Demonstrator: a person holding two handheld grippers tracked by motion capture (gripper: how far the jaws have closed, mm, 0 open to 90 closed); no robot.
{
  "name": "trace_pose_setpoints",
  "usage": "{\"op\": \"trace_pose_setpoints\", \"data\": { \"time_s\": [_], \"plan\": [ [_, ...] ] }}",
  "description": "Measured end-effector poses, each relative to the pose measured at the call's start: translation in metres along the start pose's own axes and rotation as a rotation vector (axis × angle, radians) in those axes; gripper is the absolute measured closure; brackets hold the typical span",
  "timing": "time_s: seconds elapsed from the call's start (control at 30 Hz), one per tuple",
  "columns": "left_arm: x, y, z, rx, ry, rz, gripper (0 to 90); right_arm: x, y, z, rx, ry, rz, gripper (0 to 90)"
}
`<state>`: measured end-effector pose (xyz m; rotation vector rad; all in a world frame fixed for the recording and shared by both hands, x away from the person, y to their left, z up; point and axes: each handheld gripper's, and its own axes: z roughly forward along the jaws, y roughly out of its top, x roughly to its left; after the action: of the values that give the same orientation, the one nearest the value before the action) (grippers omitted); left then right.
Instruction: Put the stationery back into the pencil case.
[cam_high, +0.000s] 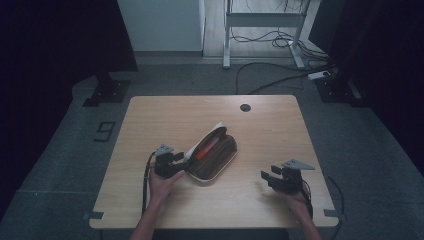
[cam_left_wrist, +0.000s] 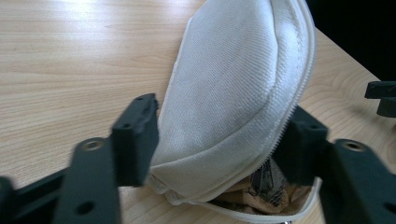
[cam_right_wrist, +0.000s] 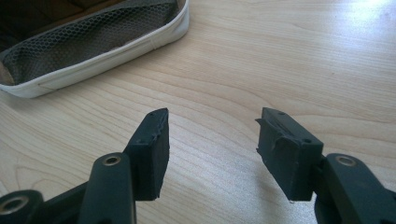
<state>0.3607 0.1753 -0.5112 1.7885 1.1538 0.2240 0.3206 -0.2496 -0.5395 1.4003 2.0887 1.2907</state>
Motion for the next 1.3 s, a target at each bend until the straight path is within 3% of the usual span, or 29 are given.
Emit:
{"op": "trace_pose_setpoints", "data": {
  "time_s": [0.27, 0.47, 0.93, 1.3],
  "plan": [
    [-0.008, -0.001, -0.009, 0.012, -0.035, 0.047, 20.1, -0.004, -0.002, -0.001, 0.001, -0.005, 0.009, 42.1],
    [-0.008, -0.004, -0.025, -0.001, -0.051, 0.043, 18.0, -0.008, -0.002, -0.003, -0.006, -0.009, 0.023, 42.1],
    [0.01, -0.027, -0.059, 0.025, 0.004, 0.071, 17.9, -0.014, -0.012, -0.011, 0.003, -0.017, 0.027, 41.4],
    [0.007, -0.03, -0.061, 0.027, 0.013, 0.102, 19.2, -0.013, -0.013, -0.008, 0.016, -0.015, 0.014, 39.7]
  ]
}}
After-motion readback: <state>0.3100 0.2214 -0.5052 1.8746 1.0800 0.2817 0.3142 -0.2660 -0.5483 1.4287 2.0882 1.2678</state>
